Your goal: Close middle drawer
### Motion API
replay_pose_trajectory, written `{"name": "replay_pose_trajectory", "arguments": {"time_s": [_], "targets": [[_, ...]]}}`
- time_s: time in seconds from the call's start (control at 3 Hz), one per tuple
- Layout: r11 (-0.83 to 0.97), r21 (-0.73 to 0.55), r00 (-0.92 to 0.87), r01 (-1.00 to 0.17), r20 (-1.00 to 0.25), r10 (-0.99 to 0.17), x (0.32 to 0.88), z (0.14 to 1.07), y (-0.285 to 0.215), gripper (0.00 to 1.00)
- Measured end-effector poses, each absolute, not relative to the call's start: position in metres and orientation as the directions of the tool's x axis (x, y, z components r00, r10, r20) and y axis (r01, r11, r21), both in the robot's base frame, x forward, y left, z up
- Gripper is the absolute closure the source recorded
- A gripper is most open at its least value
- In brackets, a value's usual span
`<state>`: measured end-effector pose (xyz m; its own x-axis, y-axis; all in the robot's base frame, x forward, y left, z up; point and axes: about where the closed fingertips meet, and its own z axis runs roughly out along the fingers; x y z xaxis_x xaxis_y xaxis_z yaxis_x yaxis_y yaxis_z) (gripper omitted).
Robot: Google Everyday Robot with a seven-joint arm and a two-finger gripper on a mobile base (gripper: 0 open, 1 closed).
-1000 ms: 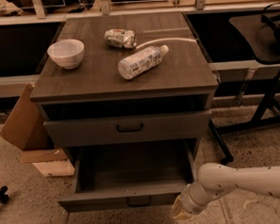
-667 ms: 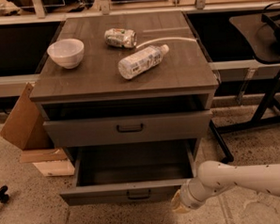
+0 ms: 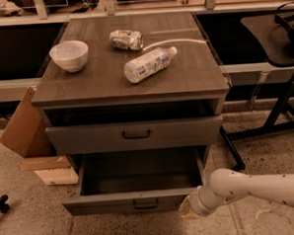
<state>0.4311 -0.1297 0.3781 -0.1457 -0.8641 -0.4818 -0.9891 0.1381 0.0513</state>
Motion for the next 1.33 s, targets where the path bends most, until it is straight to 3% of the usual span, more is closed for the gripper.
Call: {"name": "replay_pose_trajectory", "arguments": {"time_s": [0.67, 1.33], "targets": [[0.169, -0.066, -0.109, -0.983, -0.532, -0.840, 0.479, 0.386, -0.130, 1.00], [0.144, -0.105, -0.067, -0.984, -0.530, -0.846, 0.519, 0.395, -0.121, 1.00]]}}
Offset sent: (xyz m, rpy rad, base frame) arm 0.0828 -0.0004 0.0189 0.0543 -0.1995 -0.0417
